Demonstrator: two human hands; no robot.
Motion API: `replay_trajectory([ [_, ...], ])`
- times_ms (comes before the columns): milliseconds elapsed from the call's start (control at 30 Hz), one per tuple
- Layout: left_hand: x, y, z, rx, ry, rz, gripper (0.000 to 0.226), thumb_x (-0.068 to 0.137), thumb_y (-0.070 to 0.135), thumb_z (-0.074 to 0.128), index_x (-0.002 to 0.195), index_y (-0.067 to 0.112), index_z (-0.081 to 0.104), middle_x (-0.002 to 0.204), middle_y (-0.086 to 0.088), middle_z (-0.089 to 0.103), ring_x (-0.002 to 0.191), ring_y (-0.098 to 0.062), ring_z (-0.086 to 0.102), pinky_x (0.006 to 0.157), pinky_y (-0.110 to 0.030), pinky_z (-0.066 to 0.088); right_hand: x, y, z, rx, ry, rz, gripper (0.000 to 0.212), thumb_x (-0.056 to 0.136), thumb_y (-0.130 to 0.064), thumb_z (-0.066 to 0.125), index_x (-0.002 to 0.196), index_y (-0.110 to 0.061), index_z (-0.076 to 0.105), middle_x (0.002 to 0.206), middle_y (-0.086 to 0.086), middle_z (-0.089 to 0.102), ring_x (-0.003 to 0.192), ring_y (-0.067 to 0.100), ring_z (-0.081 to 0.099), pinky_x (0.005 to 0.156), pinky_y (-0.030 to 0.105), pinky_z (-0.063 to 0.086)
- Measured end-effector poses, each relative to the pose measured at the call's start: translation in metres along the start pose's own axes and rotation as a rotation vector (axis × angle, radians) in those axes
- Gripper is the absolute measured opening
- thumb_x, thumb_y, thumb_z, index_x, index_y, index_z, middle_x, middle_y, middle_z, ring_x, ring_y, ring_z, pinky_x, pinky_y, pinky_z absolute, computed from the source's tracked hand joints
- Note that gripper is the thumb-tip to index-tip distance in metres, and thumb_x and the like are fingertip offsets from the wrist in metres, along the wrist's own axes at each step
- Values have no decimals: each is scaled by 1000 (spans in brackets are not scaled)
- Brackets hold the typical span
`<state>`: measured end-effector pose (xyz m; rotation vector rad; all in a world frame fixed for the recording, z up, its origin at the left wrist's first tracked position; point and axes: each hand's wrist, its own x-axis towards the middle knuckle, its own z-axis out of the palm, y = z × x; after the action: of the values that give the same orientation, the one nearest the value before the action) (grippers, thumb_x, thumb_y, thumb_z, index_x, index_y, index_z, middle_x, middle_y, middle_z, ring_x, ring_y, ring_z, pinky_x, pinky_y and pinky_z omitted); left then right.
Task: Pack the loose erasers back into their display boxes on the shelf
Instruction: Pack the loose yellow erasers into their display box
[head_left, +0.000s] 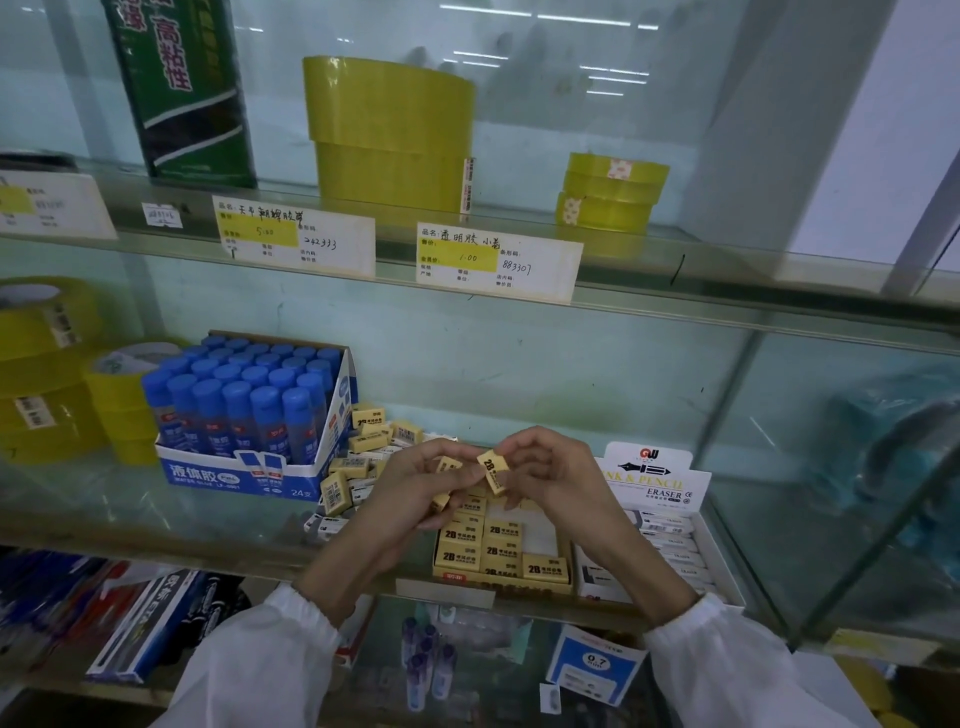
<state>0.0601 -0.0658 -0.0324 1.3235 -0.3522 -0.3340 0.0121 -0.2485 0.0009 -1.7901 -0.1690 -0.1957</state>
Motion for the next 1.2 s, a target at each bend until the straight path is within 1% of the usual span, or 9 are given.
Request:
replay_trajectory([
  [133,-1,2,0,-6,21,-19,28,81,12,75,107,2,71,59,-9,57,39,-11,36,35,-19,21,4,1,-1,-60,43,18,33,78,6,74,103,-11,63,87,14,73,73,22,67,65,34,56],
  [267,2,4,0,-94,74,-8,23,93,-1,53,112,2,66,73,-5,68,45,-10,43,38,-20,25,7,2,-9,-434,34,4,19,76,-2,78,88,-16,78,83,2,75,73,12,70,72,31,59],
  [567,2,4,-4,-308,-9,-8,65,47,-4,40,110,-1,60,98,-15,59,82,-21,50,63,-31,39,4,7,-6,-729,-66,29,19,83,-1,70,98,-9,78,97,6,76,73,5,64,80,22,56],
  [633,1,4,-1,-300,-6,0,62,52,-9,41,111,0,59,102,-15,57,87,-23,55,62,-31,45,5,9,-5,-760,-58,17,18,84,-2,70,97,-10,78,99,5,76,79,7,64,82,22,54],
  [733,1,5,0,-314,6,14,43,83,-17,42,119,-2,59,109,-19,57,100,-32,65,74,-37,58,4,11,1,-868,-91,-34,18,85,-3,66,96,-12,79,99,3,76,86,12,66,82,21,51],
  [867,-1,5,3,-336,11,-21,30,99,0,49,128,-4,56,113,-25,60,101,-39,69,83,-43,59,1,9,-1,-877,-95,-110,22,85,-2,63,95,-13,79,96,3,76,83,12,66,81,27,54],
  [1000,-1,7,5,-314,50,-58,41,102,23,48,131,-7,53,114,-26,55,87,-34,66,70,-41,60,-2,3,2,-741,123,-289,13,86,-16,69,98,-19,75,90,-5,70,78,4,58,70,14,45],
  [1100,-1,9,4,-343,35,-105,61,103,47,36,134,-3,52,116,-29,55,79,-30,64,58,-37,56,-3,-3,13,-770,67,-393,27,83,-37,71,107,-26,70,99,-13,62,93,3,47,75,13,38],
  [1200,-1,7,2,-342,6,-121,68,102,58,30,136,3,54,133,-35,55,100,-40,62,73,-44,53,-2,-1,23,-867,7,-419,37,80,-44,72,110,-24,71,102,-10,61,96,9,44,78,27,44],
])
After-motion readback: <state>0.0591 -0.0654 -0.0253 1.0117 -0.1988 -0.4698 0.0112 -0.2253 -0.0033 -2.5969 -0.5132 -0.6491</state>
